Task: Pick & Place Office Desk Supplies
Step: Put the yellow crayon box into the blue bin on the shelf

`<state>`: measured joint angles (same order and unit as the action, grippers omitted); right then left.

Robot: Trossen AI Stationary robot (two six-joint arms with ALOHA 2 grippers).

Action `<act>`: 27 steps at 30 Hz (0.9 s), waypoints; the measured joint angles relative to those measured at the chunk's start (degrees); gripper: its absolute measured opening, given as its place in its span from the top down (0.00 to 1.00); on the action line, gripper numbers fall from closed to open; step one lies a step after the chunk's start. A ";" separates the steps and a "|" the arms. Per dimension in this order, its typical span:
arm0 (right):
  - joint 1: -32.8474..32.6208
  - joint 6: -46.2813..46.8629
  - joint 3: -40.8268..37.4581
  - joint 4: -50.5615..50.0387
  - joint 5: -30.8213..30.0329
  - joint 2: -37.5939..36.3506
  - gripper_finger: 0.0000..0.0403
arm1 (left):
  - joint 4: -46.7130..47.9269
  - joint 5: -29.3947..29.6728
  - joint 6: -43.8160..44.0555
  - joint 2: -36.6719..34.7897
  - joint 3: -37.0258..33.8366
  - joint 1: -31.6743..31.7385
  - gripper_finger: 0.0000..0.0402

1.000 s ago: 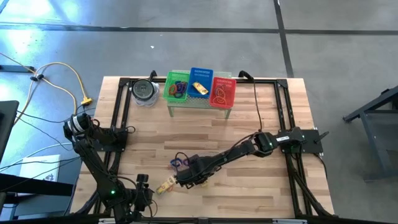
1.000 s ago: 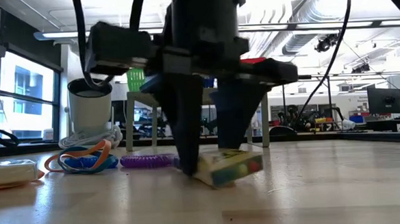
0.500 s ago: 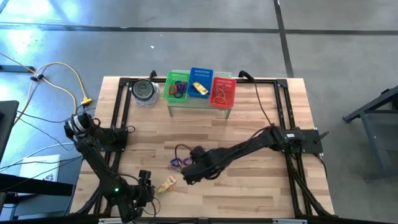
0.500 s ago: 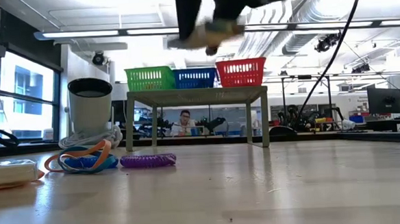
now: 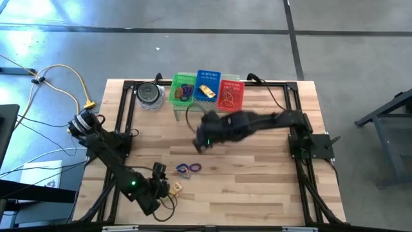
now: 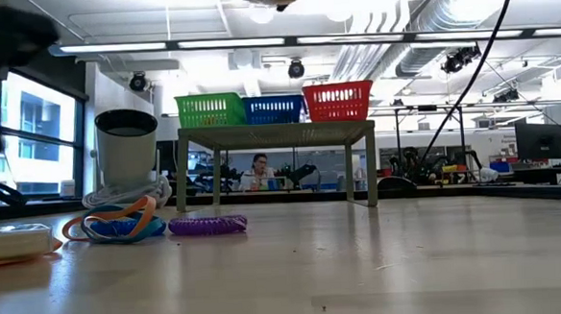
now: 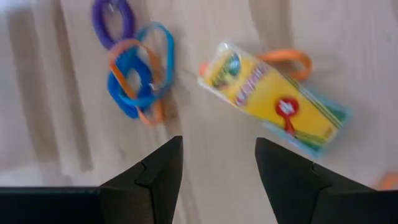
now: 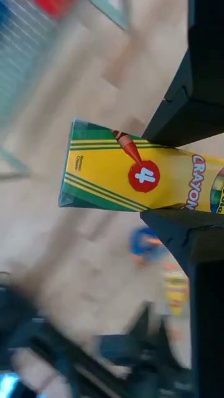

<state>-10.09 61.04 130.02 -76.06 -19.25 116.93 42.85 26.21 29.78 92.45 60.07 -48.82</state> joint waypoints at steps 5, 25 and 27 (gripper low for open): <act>6.36 -7.22 0.02 3.33 1.76 -1.19 0.66 | 1.17 0.31 -7.00 -4.36 0.02 3.66 0.52; 29.88 -22.11 0.00 11.16 7.86 -0.35 0.66 | 11.21 0.49 -12.37 -22.54 0.02 16.39 0.52; 31.22 -22.33 -0.03 11.57 9.32 -0.12 0.66 | 11.86 0.47 -12.39 -22.56 0.02 16.36 0.52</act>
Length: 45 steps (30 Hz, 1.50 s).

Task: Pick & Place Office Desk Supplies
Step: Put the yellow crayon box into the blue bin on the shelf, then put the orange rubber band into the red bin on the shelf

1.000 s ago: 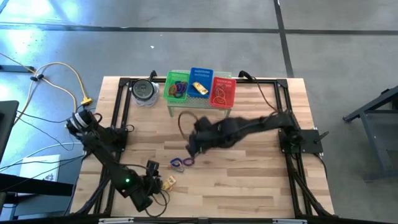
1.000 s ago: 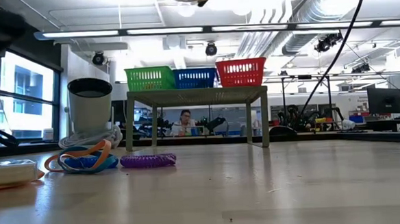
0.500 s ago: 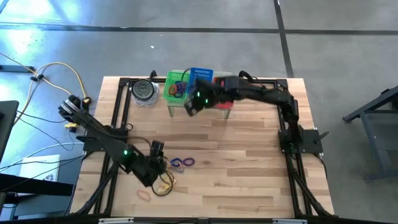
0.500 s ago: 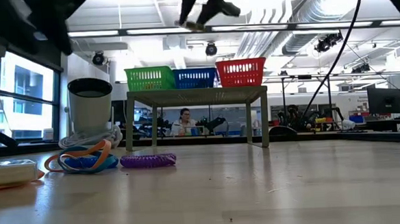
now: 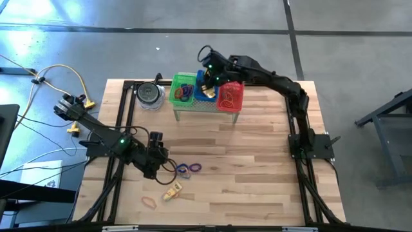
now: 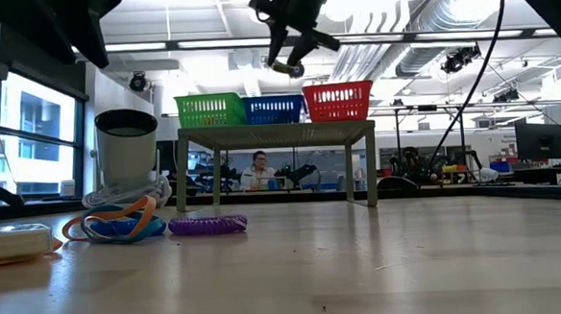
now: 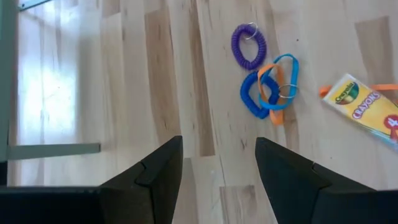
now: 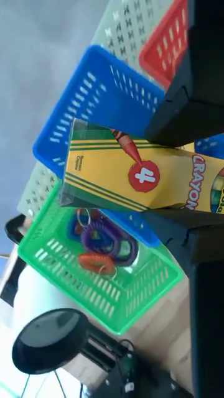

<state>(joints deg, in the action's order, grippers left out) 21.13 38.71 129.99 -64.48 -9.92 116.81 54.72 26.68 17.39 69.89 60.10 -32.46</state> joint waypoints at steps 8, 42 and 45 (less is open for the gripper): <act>0.59 -0.82 0.00 0.36 0.67 1.64 0.66 | 0.36 -0.02 0.07 0.00 0.00 -0.01 0.52; 1.11 1.84 -0.01 3.09 -3.85 5.34 0.46 | 3.16 -0.14 6.25 0.00 -1.38 -0.40 0.52; 1.11 -1.34 0.01 4.73 -3.82 4.34 0.44 | 3.15 -0.13 6.25 0.00 -1.38 -0.40 0.52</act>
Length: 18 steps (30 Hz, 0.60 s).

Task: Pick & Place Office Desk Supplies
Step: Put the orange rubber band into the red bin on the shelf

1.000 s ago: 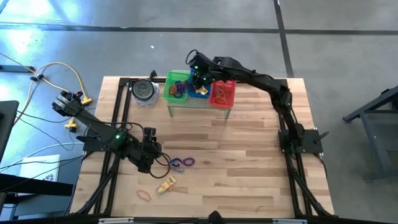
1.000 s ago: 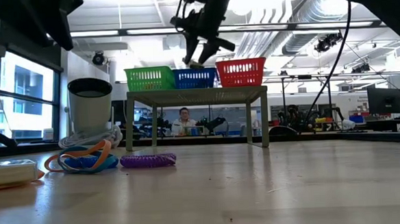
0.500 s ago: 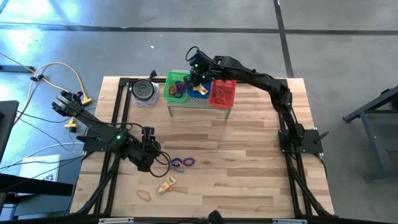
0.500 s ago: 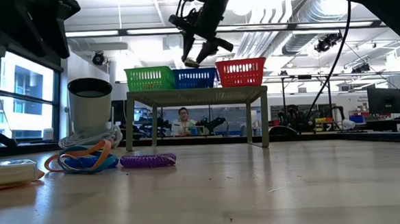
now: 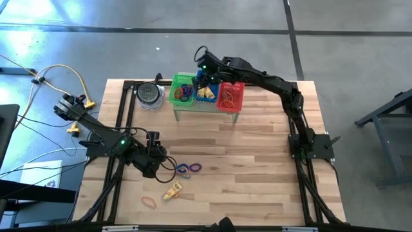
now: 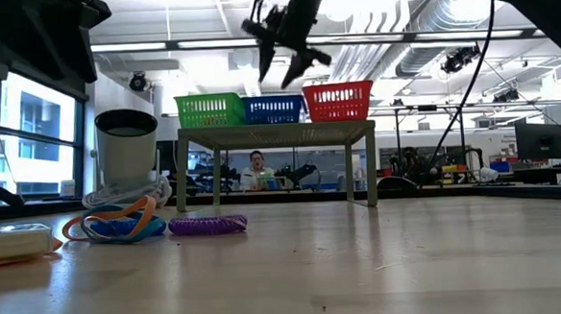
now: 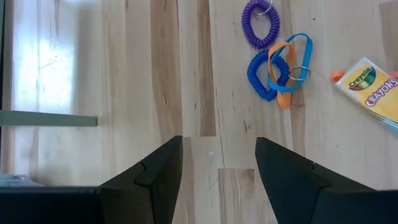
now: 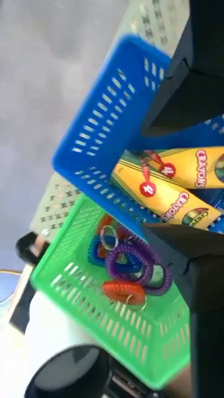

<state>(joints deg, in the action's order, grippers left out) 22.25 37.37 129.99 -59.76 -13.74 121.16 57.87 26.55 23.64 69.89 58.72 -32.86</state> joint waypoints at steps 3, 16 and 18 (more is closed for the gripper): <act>-1.24 -2.01 0.09 2.24 -1.79 -1.93 0.42 | -0.04 0.04 0.14 0.00 -0.02 0.00 0.52; -20.53 -3.17 0.17 -3.75 -13.14 -10.88 0.43 | -2.48 -0.84 2.02 0.00 -0.33 -3.03 0.52; -25.73 1.05 0.11 -8.09 -16.95 -10.88 0.43 | -6.36 -0.78 2.10 -0.02 -1.46 -3.93 0.52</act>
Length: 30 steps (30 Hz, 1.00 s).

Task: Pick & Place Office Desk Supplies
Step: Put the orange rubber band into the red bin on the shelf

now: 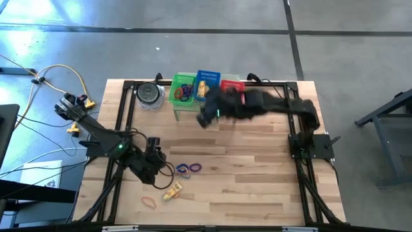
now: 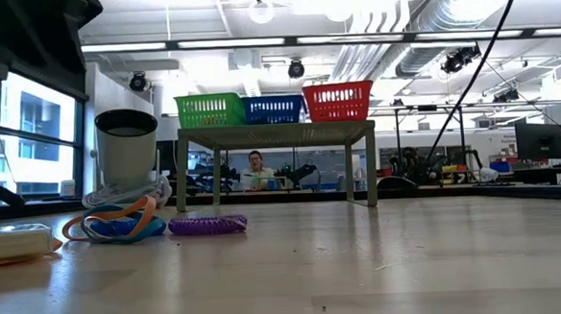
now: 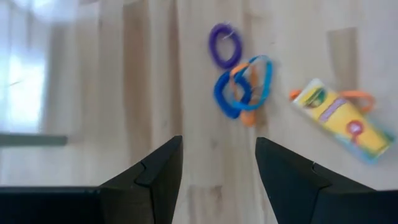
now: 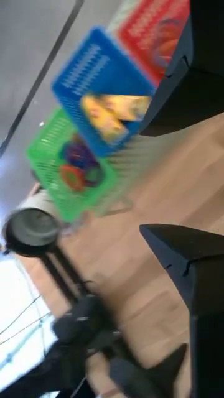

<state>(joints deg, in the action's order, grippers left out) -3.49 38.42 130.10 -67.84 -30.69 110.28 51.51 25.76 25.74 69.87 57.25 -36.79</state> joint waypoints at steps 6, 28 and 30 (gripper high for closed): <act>-16.24 17.26 -0.10 -13.41 -17.80 1.29 0.43 | -5.75 -0.01 1.91 0.02 -4.24 -4.19 0.52; -39.42 51.99 -9.73 -17.87 -48.59 7.28 0.43 | -44.02 2.04 -1.75 0.10 -28.16 -2.71 0.52; -38.40 52.05 -10.64 -17.69 -46.24 7.28 0.43 | -47.61 2.02 -1.44 0.11 -30.04 -2.70 0.52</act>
<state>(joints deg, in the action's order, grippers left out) -41.89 90.47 119.46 -85.53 -76.93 117.56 3.90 27.78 24.29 69.97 27.21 -39.48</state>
